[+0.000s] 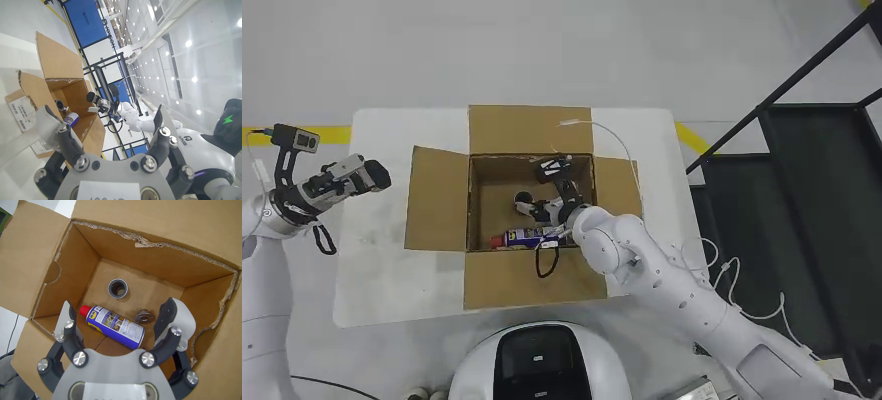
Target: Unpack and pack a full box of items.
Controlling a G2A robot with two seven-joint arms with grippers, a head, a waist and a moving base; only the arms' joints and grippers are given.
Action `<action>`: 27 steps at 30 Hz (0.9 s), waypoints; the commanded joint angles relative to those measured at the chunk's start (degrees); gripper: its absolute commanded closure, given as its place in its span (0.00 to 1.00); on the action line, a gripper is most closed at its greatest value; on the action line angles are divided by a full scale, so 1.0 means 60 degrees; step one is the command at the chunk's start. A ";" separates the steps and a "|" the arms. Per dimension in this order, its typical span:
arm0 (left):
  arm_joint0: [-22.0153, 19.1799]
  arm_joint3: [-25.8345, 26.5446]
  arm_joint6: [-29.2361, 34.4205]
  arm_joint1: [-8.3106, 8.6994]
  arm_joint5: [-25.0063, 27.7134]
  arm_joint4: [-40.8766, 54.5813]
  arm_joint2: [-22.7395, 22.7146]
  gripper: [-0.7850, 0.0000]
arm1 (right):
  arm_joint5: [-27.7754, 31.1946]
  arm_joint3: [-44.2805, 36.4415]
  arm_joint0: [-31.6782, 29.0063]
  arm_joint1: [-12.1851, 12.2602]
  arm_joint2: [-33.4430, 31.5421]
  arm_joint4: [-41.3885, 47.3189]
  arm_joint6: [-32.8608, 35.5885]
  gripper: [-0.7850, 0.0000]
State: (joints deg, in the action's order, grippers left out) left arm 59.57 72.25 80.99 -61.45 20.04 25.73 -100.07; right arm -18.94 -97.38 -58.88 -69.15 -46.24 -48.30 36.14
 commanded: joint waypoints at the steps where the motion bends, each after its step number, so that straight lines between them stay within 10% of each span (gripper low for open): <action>1: 0.0000 0.0000 -0.0001 0.0000 0.0001 -0.0002 -0.0001 0.00 | 0.0005 -0.0007 -0.0005 0.0002 -0.0004 0.0004 -0.0005 0.00; 15: 0.0000 0.0000 -0.0001 0.0000 0.0001 -0.0002 -0.0001 0.00 | -0.0018 0.0228 0.0164 -0.0071 0.0172 -0.0413 0.0130 0.00; 27: 0.0000 0.0000 -0.0001 0.0000 0.0001 -0.0002 -0.0001 0.00 | -0.0225 0.3055 0.2269 -0.1337 0.2278 -0.0415 0.0620 0.00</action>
State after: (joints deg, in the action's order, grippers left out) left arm 59.56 72.26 80.98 -61.45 20.05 25.72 -100.08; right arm -20.11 -80.48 -45.91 -76.62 -33.14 -51.05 40.14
